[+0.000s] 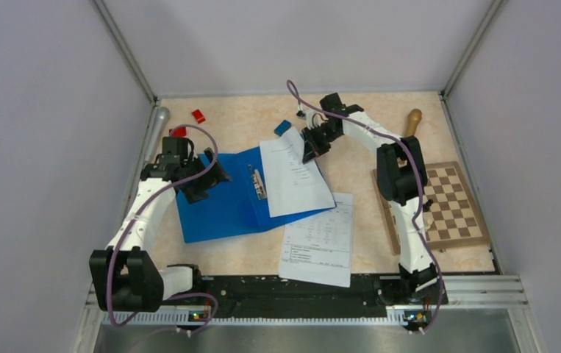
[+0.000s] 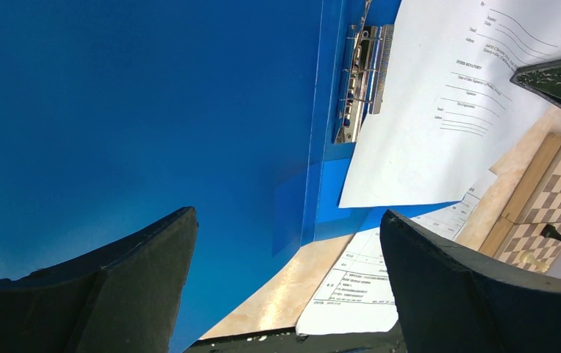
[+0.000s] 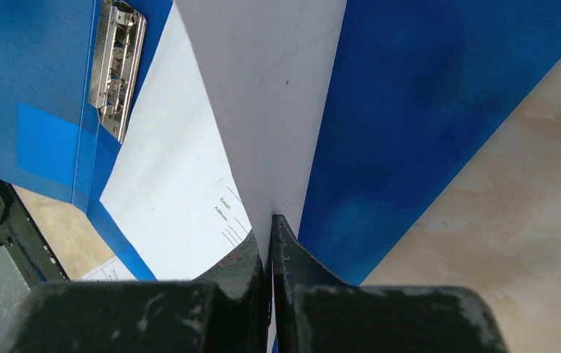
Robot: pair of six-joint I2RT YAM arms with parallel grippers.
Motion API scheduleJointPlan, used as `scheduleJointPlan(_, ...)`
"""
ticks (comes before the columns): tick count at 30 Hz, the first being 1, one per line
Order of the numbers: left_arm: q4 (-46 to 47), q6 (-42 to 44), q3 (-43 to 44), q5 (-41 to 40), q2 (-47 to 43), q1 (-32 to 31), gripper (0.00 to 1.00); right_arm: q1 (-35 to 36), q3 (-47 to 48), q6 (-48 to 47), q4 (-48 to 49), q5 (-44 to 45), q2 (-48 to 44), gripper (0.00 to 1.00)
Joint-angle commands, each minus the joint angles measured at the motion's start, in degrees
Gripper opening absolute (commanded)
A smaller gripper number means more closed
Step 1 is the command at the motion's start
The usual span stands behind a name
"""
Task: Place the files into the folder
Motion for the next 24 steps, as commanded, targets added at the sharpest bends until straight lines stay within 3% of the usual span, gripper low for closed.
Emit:
scheduleJointPlan(1, 0.2, 1.2, 0.3, -0.2, -1.6, 0.3, 0.99, 0.6, 1.5, -1.7, -0.1, -2.3, -2.1, 0.00)
scheduleJointPlan(13, -0.1, 1.9, -0.2, -0.5, -1.7, 0.3, 0.99, 0.5, -0.7, -0.3, 1.4, -11.5, -9.2, 0.00)
scheduleJointPlan(24, -0.2, 1.8, -0.5, -0.9, -1.6, 0.3, 0.99, 0.5, -0.2, -0.6, 1.2, -14.6, -9.1, 0.00)
